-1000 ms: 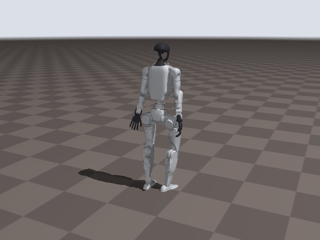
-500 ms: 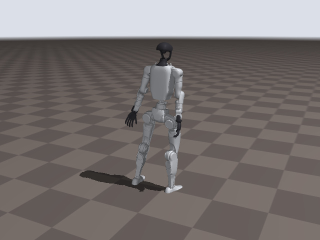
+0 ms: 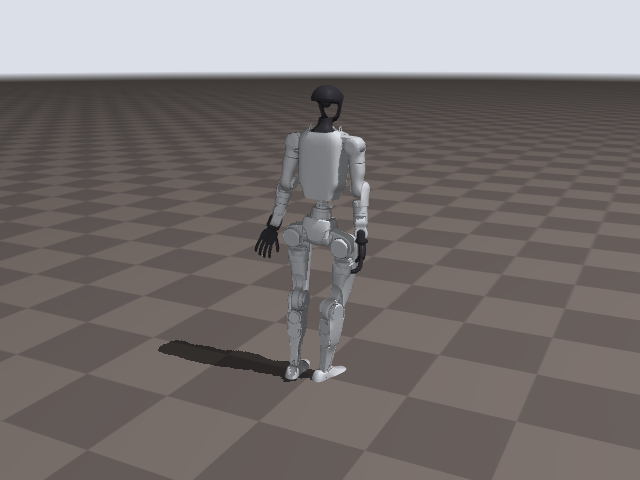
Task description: Upper body actions
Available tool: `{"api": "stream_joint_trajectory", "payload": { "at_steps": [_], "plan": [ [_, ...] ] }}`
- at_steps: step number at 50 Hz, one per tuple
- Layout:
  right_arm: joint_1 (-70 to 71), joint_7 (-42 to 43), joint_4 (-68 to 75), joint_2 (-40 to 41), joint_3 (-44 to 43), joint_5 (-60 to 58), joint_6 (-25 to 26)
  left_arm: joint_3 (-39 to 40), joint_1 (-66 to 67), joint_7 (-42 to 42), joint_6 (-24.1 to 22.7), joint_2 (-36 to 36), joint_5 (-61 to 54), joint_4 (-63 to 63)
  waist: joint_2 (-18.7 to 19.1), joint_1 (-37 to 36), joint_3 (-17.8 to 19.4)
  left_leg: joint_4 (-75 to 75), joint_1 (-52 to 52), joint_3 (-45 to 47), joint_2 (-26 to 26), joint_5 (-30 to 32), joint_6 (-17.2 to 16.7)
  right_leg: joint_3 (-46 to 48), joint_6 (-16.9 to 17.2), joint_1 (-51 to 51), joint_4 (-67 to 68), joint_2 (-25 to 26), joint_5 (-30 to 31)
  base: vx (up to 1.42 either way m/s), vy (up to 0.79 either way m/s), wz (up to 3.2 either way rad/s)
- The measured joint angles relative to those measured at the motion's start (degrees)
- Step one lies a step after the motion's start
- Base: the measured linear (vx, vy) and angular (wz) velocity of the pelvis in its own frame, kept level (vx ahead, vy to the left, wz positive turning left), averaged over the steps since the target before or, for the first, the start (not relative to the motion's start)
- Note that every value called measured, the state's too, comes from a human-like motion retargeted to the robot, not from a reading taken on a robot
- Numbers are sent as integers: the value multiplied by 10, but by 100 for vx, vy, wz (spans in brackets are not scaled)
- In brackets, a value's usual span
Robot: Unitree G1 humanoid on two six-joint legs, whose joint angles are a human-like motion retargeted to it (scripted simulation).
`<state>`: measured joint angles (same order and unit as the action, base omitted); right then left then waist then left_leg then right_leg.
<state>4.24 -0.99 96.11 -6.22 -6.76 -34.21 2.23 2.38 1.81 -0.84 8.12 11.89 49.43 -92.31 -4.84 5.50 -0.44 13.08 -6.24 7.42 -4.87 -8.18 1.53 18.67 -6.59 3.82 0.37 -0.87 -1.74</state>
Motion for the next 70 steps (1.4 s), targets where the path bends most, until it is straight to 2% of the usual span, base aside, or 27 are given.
{"api": "stream_joint_trajectory", "payload": {
  "at_steps": [5, 8, 10, 19, 23, 24, 25, 27, 28, 30, 32, 33, 35, 37, 39, 42, 45, 50, 53, 55, 59, 60, 62, 66, 70],
  "plan": [
    [-9, 0, 13, -9, -7, -23, 6, 4, -11, -3, 1, -3, -5, 7, 10, 12, -3, 3, 2, -5, -3, -31, -7, 28, -4, 1, -1, -3, -6, 1, 8, 56],
    [-10, 3, 13, -16, -2, -26, 27, 7, -12, -1, -9, -8, -12, 10, 6, 0, -5, 31, -16, 41, 17, -47, -9, 16, 3, 6, 2, -18, -6, 4, 21, -3],
    [-11, 6, 13, -16, -6, -22, 36, 4, -12, -5, -12, -7, -7, 12, 1, 6, -9, 54, -35, 32, 27, -40, -8, 21, 7, 6, 1, -31, -8, 5, 22, 35],
    [-4, -3, 10, -4, -4, -18, 13, 14, -9, -17, -3, 6, 9, 9, -35, -13, -10, 72, -93, -23, 92, -8, 6, 13, 32, 4, 9, -88, -14, 7, 24, 0],
    [3, -2, 5, -6, 0, -33, 20, 26, 3, -18, -3, 0, -3, 5, -39, -15, -14, 42, -96, -56, 102, 41, 32, 1, 50, 0, 15, -111, -19, 14, 38, -12],
    [4, -2, 4, -7, 1, -33, 20, 27, 4, -19, -2, 0, -6, 3, -31, -18, -12, 20, -85, -61, 109, 64, 8, 0, 53, -3, 16, -108, -21, 17, 52, -25],
    [6, -2, 3, -8, 2, -31, 20, 27, 5, -20, 0, -1, -9, 1, -20, -22, -9, -8, -71, -64, 119, 88, -34, 1, 57, -7, 18, -100, -24, 19, 63, -21],
    [8, -3, -1, -14, 0, -31, 18, 24, 6, -23, 8, -5, -10, -3, -5, -21, -9, -39, -45, -87, 109, 70, -57, 10, 67, -16, 19, -102, -28, 22, 63, 5],
    [5, -1, -4, -16, -1, -32, 17, 21, 11, -27, 13, -8, -8, -3, -2, -16, -14, -45, -36, -68, 102, 57, -43, 16, 72, -19, 19, -110, -28, 24, 62, 18],
    [7, 4, -9, -17, -3, -35, 27, 24, 11, -28, 26, -15, 2, -5, 4, -11, -22, -58, -30, -54, 92, 54, -39, 19, 78, -16, 22, -122, -23, 21, 67, -8],
    [7, 13, -11, -14, -2, -25, 27, 25, 6, -21, 30, -14, 15, -2, 12, -20, -27, -60, -28, -41, 81, 49, -32, 12, 62, 2, 41, -132, -2, 10, 63, -51],
    [7, 15, -9, -13, -1, -21, 15, 21, 3, -16, 29, -11, 18, -1, 15, -32, -28, -59, -28, -37, 76, 46, -25, -2, 43, 16, 55, -132, 8, 7, 52, -71],
    [5, 18, -7, -11, -2, -27, -15, 13, -2, -14, 26, -4, 12, 1, 24, -51, -27, -66, -20, -26, 75, 44, -15, -33, 0, 39, 89, -120, 13, 7, 48, -60],
    [3, 20, -11, -7, 12, -40, -19, 10, -6, -13, 20, 2, -2, 4, 37, -52, -25, -75, -12, -13, 80, 47, -10, 23, -10, 40, 110, -115, 0, 6, 39, -13],
    [3, 28, -16, -5, 20, -61, -7, 13, -11, -4, 13, 6, -13, 5, 46, -44, -24, -81, -8, -17, 75, 49, -6, 48, 1, 41, 130, -103, -21, 5, 46, 18],
    [1, 51, -18, 0, 28, -85, -6, 14, -23, 24, 10, 16, -20, 9, 50, -21, -20, -91, -2, -33, 58, 53, -2, -25, 18, 63, 166, -47, -45, 1, 30, 49],
    [-4, 54, -7, 5, 35, -88, -17, 15, -34, 40, 10, 28, -14, 12, 39, -16, -20, -98, 5, -38, 39, 55, 3, -43, 31, 68, 173, -10, -60, 8, 17, 23],
    [-13, 39, 13, 5, 22, -87, 1, 19, -36, 31, 8, 25, -26, 19, 20, -16, -24, -106, 14, -41, 6, 55, 7, -36, 57, 65, 142, 23, -57, 8, 11, 14],
    [-23, 30, 13, -1, 14, -69, 13, 16, -32, 38, 3, 11, -33, 20, 27, -14, -22, -110, 24, -44, 1, 56, 6, -17, -20, 53, 106, 40, -18, 5, 11, 7],
    [-29, 21, 13, -4, 5, -53, 20, 12, -27, 42, 1, 1, -26, 22, 26, -23, -25, -110, 25, -36, -4, 56, 6, 76, -10, 23, 82, 10, -30, 6, 9, -15],
    [-36, 13, 13, -8, -10, -29, 24, -5, -12, 26, -1, -21, -1, 24, 36, -13, -24, -109, 34, -48, -8, 58, 9, -73, 4, 44, 94, 47, -31, 6, 8, 20],
    [-36, 14, 13, -9, -10, -25, 23, -9, -7, 20, -1, -25, 6, 25, 40, -13, -25, -109, 35, -46, -7, 57, 10, -72, 5, 44, 93, 47, -29, 2, 7, -26],
    [-33, 16, 13, -9, -6, -19, 24, -17, 5, 7, -2, -30, 21, 28, 42, -20, -30, -108, 33, -32, -5, 54, 11, 14, 6, 32, 80, 15, -20, 1, 4, -51],
    [-22, 17, 13, -2, 2, -26, 17, -29, 20, -18, 1, -27, 43, 24, 39, -17, -30, -102, 33, -22, -7, 50, 13, -29, -11, 30, 59, 31, -15, -1, -1, -19],
    [-20, 24, 7, -5, 8, -38, -4, -40, 9, -13, 19, -25, 57, 7, 37, -22, -32, -74, 13, -28, -14, 40, 13, -6, 3, 21, 30, 13, -11, -6, -1, 19]
  ]
}}
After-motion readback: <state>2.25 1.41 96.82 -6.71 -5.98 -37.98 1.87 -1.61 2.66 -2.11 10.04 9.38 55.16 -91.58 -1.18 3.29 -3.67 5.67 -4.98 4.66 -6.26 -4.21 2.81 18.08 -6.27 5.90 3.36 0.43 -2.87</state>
